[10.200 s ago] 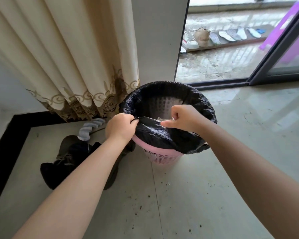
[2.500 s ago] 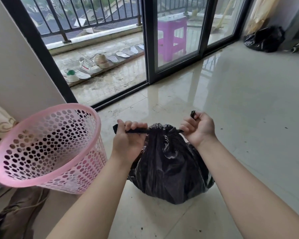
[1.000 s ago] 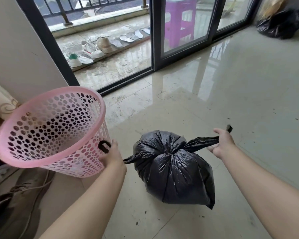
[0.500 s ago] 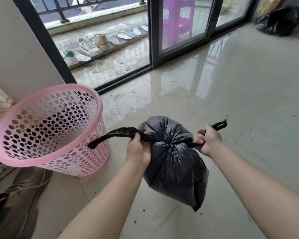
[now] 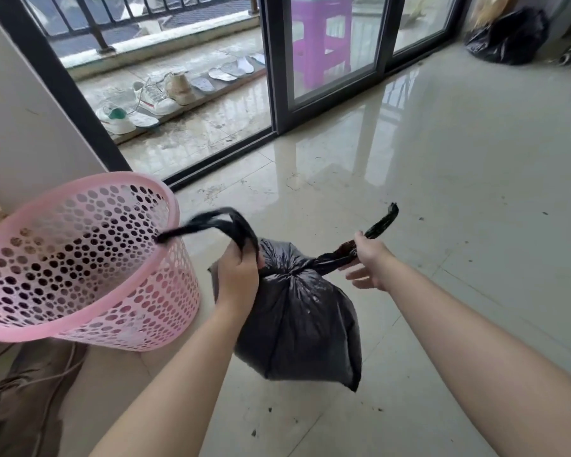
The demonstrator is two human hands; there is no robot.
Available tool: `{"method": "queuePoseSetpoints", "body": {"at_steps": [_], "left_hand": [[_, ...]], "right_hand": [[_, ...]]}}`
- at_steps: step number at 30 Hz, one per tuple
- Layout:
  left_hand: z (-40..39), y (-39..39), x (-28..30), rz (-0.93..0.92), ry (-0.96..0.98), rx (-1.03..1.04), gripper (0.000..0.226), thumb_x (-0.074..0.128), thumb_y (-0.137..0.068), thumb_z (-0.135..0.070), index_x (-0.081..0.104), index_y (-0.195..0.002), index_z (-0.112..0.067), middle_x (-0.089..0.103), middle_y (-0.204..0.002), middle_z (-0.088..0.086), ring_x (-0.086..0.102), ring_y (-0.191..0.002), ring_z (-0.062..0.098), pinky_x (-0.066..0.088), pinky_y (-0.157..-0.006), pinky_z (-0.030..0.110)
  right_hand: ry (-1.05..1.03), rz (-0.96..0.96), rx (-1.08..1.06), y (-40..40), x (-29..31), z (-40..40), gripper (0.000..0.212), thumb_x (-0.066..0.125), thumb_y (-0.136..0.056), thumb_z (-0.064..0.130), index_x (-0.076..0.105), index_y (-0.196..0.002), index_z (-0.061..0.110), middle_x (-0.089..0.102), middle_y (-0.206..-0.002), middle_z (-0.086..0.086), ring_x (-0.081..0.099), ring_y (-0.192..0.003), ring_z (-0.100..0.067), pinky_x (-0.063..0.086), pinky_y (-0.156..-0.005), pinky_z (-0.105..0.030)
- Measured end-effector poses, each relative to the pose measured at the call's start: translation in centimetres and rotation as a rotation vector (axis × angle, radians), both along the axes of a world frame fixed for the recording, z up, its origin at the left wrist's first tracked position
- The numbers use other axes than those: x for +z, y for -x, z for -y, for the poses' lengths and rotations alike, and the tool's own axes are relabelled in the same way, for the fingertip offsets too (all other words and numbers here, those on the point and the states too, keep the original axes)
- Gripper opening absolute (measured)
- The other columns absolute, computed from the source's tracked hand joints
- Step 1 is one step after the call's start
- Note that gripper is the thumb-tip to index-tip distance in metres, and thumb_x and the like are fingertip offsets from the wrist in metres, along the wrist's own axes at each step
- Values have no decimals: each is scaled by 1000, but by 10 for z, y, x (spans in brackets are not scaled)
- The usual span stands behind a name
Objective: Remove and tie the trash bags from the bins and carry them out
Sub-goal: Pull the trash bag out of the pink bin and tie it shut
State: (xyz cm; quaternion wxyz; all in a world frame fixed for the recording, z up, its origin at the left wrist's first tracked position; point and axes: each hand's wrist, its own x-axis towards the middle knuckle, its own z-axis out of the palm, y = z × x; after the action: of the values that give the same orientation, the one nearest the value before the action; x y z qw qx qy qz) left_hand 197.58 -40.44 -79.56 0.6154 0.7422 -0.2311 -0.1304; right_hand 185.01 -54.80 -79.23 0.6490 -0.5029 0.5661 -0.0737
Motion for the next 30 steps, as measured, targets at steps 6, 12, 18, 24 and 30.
{"method": "queuePoseSetpoints", "body": {"at_steps": [6,12,18,24,30], "left_hand": [[2,-12,30,-219,225,-402,37,29,-98,-6,46,-65,-10,43,-30,-5,57,-42,4,47,-55,10],[7,-1,13,-386,-84,-467,28,31,-99,-15,41,-74,-11,38,-28,-4,36,-24,6,36,-35,17],[3,11,-10,-44,-922,-687,70,52,-84,-47,26,-137,-9,47,-136,15,47,-121,27,38,-94,35],[19,35,-22,252,-1121,-302,103,56,-62,-75,26,-135,-9,50,-128,17,49,-119,35,45,-92,42],[38,33,-28,297,-1183,-202,102,43,-60,-84,46,-124,-6,49,-127,15,49,-118,33,46,-88,39]], "right_hand": [[-205,286,-114,7,1,1,50,25,-99,34,53,-71,2,63,-42,-9,59,-49,-23,49,-33,-19],[-253,495,-208,6,0,7,42,30,-99,29,50,-75,1,64,-41,-10,64,-38,-20,54,-37,-24],[-241,388,-1,11,-10,-1,33,39,-97,12,55,-71,-1,68,-47,-7,67,-46,-16,57,-44,-23],[-219,318,40,22,-7,9,25,45,-94,11,54,-71,7,64,-41,-5,64,-39,-14,50,-37,-15],[-240,418,50,34,-3,22,40,41,-93,12,63,-59,5,64,-42,-8,61,-36,-12,48,-35,-14]]}}
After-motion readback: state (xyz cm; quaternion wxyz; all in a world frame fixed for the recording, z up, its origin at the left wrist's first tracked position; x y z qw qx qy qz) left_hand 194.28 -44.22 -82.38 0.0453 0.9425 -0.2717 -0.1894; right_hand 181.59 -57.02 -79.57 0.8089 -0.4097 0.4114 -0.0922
